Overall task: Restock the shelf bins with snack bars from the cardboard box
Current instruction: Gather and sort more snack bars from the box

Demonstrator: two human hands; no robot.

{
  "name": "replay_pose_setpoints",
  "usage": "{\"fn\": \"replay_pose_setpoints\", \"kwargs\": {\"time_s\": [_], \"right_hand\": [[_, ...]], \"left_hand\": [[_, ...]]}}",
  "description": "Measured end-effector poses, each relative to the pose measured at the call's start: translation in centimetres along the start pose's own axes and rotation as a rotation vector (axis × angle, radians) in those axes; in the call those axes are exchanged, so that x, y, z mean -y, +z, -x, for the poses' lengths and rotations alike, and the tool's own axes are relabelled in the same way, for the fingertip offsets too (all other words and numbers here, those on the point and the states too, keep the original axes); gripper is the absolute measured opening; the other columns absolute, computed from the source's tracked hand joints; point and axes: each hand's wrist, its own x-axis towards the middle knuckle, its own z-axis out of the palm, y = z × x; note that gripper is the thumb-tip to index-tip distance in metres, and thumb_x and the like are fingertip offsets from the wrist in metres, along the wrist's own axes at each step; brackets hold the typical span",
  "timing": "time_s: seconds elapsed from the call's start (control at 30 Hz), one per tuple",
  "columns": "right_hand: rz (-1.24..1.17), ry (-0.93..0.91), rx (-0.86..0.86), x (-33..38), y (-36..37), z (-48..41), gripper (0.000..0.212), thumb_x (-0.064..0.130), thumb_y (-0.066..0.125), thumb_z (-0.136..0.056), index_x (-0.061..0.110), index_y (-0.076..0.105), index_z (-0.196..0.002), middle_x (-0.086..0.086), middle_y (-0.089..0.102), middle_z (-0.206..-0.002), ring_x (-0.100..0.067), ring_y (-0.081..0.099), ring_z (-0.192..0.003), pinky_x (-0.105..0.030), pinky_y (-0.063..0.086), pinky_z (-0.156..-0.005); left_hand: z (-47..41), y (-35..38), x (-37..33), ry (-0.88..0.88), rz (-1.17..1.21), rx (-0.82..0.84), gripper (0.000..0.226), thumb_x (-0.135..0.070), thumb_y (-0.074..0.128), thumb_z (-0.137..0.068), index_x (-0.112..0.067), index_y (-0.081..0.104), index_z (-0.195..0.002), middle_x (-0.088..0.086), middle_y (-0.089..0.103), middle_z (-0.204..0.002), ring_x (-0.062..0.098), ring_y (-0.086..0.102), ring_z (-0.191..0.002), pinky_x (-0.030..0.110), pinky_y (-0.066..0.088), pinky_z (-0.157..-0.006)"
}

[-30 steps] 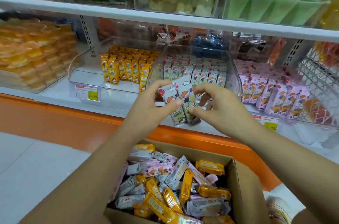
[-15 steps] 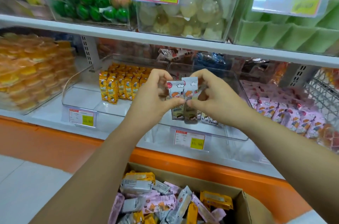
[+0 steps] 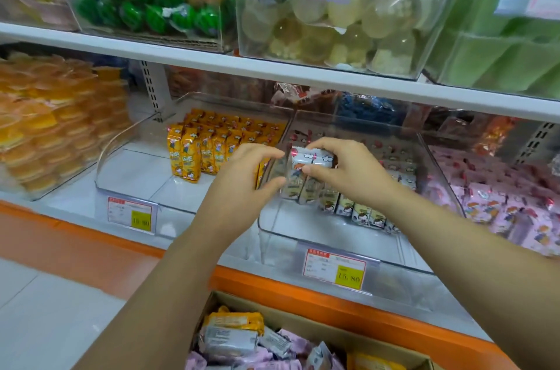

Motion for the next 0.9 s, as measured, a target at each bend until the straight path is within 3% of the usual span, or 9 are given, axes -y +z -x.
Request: {"fn": "replay_pose_setpoints", "kwargs": {"time_s": [0.13,0.2,0.37,0.5,0.63,0.77,0.9], "right_hand": [[0.174,0.089,0.059,-2.3,1.5,-2.3,0.045,0.038,0.061,-0.09,0.019,0.054,-0.13,0.0,0.058,-0.131,-0.018,0.055,-0.115,-0.03,0.042,-0.091],[0.314,0.138,0.132,-3.2,1.9,-3.0,0.049,0.039,0.056,-0.093,0.019,0.047,-0.136,-0.004,0.053,-0.137,-0.023,0.052,-0.12,-0.033,0.042,-0.095],[0.473,0.199,0.099,-4.8,3.2,-4.2,0.043,0.044,0.056,-0.091,0.024,0.055,-0.129,-0.007,0.058,-0.128,-0.028,0.053,-0.115,-0.038,0.044,-0.098],[0.557,0.128,-0.05,-4.8,3.6,-4.0,0.047,0.048,0.063,-0.085,0.029,0.057,-0.127,-0.004,0.05,-0.131,-0.03,0.04,-0.125,-0.041,0.03,-0.106],[0.524,0.117,-0.084,-4.8,3.0,-3.2,0.052,0.048,0.066,-0.082,0.031,0.052,-0.13,-0.002,0.045,-0.137,-0.028,0.036,-0.129,-0.041,0.027,-0.108],[0.482,0.121,-0.158,-4.1,2.6,-1.8,0.04,0.041,0.066,-0.084,0.031,0.059,-0.123,-0.002,0.055,-0.127,-0.028,0.041,-0.122,-0.041,0.033,-0.102],[0.357,0.086,-0.2,-2.8,2.1,1.3,0.027,0.03,0.061,-0.088,0.029,0.063,-0.115,0.001,0.06,-0.117,-0.024,0.044,-0.114,-0.036,0.028,-0.095]], "left_hand": [[0.2,0.6,1.3,-0.035,-0.002,-0.008,0.024,-0.02,0.061,-0.091,-0.024,0.062,-0.114,-0.007,0.055,-0.119,0.007,0.049,-0.113,0.029,0.038,-0.102],[0.2,0.8,1.5,-0.06,0.024,0.005,0.022,-0.021,0.058,-0.092,-0.025,0.062,-0.113,-0.007,0.055,-0.117,0.007,0.05,-0.109,0.025,0.039,-0.098],[0.0,1.0,1.6,-0.068,0.056,0.02,0.021,-0.022,0.056,-0.093,-0.027,0.062,-0.112,-0.009,0.053,-0.114,0.003,0.052,-0.1,0.017,0.041,-0.089],[-0.1,1.1,1.6,-0.08,0.062,0.021,0.021,-0.023,0.055,-0.093,-0.028,0.062,-0.112,-0.01,0.052,-0.116,-0.001,0.051,-0.1,0.01,0.039,-0.087],[0.0,1.1,1.5,-0.086,0.077,0.022,0.021,-0.023,0.053,-0.094,-0.027,0.061,-0.114,-0.01,0.049,-0.116,-0.001,0.05,-0.1,0.005,0.037,-0.086],[0.2,1.3,1.4,-0.068,0.037,-0.02,0.022,-0.024,0.053,-0.095,-0.024,0.061,-0.116,-0.011,0.046,-0.117,-0.002,0.047,-0.101,0.0,0.032,-0.085],[1.3,1.9,0.8,-0.056,-0.009,-0.137,0.021,-0.021,0.054,-0.095,-0.019,0.062,-0.114,-0.007,0.047,-0.121,0.0,0.044,-0.109,0.007,0.032,-0.087]]}}
